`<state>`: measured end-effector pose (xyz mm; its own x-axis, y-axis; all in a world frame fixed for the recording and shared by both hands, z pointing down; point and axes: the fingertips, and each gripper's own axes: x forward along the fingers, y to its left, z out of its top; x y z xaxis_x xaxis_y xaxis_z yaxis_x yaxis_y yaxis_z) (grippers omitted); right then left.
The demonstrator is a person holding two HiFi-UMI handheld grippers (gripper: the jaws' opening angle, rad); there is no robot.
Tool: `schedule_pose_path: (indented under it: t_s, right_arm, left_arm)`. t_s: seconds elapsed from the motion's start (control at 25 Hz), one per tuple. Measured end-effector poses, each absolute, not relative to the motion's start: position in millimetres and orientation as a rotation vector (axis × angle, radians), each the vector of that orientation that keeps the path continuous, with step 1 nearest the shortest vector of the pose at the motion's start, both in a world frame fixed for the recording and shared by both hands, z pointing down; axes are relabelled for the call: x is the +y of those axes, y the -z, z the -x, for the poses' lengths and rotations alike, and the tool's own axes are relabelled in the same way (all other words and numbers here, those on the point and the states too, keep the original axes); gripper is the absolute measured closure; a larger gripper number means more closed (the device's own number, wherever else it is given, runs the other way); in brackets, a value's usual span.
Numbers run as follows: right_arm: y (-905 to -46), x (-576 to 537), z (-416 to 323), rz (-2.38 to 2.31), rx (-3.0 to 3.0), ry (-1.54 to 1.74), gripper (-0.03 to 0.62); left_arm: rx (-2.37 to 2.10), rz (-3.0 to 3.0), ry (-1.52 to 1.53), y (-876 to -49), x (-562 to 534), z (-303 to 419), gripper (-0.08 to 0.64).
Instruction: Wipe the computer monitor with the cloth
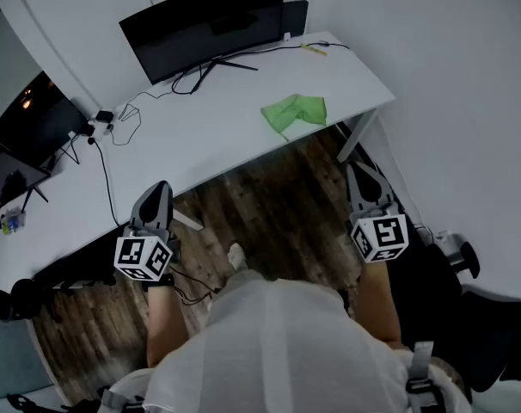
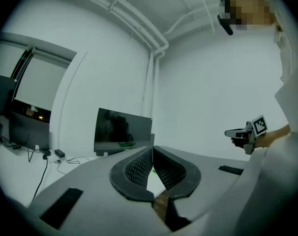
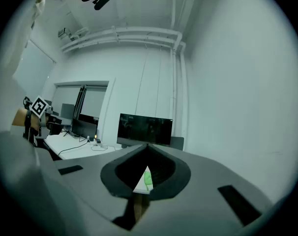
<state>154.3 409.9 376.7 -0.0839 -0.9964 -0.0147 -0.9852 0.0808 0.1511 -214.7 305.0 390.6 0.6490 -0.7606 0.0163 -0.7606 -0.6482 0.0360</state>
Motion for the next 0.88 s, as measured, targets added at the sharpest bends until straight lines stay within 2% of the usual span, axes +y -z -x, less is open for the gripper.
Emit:
schedule_pose_path:
  t_s: [0.88]
  right_arm:
    - [-387,433,-166,-2.093,-2.319,0.118,0.583]
  left_arm:
    - [-1.279,-2.811,0.054,-388,321,209,0.543]
